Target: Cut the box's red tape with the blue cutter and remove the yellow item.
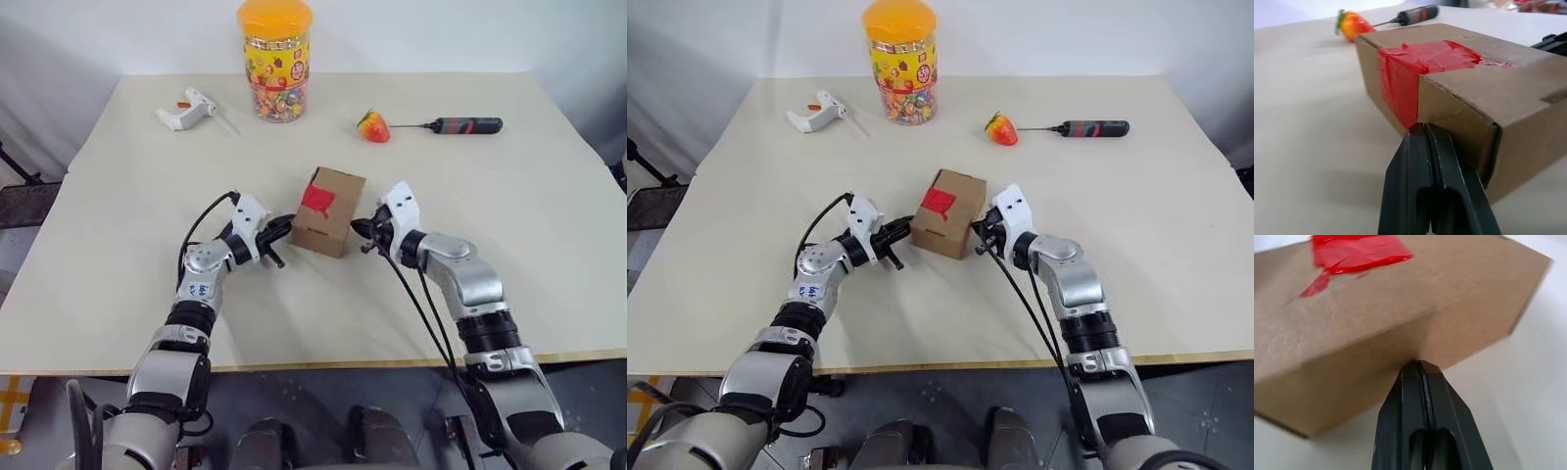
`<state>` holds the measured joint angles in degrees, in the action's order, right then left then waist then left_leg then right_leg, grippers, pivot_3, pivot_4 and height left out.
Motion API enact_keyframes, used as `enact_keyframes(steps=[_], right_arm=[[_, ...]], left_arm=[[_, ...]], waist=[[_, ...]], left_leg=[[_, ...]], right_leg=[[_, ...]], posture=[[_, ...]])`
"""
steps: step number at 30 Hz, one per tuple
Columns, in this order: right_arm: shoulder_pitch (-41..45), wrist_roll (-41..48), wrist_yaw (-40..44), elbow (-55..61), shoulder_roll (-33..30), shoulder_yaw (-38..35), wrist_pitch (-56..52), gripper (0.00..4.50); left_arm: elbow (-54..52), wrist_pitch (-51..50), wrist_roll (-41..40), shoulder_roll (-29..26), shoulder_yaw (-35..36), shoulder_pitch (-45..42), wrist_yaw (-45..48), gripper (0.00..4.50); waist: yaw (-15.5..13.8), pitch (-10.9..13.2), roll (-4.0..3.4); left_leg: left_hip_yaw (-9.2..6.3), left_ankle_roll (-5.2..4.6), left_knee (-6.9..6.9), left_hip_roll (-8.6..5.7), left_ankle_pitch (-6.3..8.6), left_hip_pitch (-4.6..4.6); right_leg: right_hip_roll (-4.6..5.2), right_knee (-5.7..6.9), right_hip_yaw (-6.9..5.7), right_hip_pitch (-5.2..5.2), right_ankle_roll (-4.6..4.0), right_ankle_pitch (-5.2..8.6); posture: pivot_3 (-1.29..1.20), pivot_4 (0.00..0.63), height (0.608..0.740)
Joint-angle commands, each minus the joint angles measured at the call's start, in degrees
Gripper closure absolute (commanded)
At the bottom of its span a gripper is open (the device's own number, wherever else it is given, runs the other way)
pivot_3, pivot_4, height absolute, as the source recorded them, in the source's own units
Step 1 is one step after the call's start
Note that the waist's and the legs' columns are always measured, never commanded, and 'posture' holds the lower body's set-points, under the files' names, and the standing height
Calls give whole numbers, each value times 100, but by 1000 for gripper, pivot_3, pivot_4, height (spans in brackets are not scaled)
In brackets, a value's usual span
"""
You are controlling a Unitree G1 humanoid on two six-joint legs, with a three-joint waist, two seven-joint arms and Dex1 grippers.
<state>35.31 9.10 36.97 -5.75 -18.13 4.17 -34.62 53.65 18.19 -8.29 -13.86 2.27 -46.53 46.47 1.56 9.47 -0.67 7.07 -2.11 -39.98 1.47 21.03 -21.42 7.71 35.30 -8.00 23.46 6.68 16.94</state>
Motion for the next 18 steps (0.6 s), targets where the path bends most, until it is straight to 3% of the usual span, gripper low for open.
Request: enact_keyframes(steps=[1, 8, 12, 18], right_arm=[[-8, 408, 392, 1246, 98, 535, -502, 4487], [-245, 799, 511, 2974, -225, 707, -1960, 4487], [-238, 689, 452, 3152, -343, 721, -2012, 4487], [-6, 815, 502, 3534, -950, 38, -1994, 4487]], left_arm=[[-347, -66, -50, 386, -333, -64, 641, 4466], [-708, -289, -94, 394, -410, 110, 858, 4466], [-742, -312, -82, 252, -330, 154, 798, 4466], [-1738, -829, -293, -401, -133, 771, 864, 4466]], waist=[[2, 0, 0], [-3, 3, 6], [-18, 9, 15], [1, 11, 19]], left_leg=[[2, 0, -1, 0, 0, 0], [3, 0, -7, 1, 0, -2], [4, 0, -10, -12, 0, -2], [4, 0, -6, -27, 0, -2]], right_leg=[[0, 0, 1, 1, 0, 0], [0, 0, 4, 2, 0, 0], [1, -1, 6, 1, 0, 0], [2, -2, 8, 6, 0, 0]], posture=[[0, 150, 740], [0, 150, 740], [0, 150, 740], [0, 150, 740]])
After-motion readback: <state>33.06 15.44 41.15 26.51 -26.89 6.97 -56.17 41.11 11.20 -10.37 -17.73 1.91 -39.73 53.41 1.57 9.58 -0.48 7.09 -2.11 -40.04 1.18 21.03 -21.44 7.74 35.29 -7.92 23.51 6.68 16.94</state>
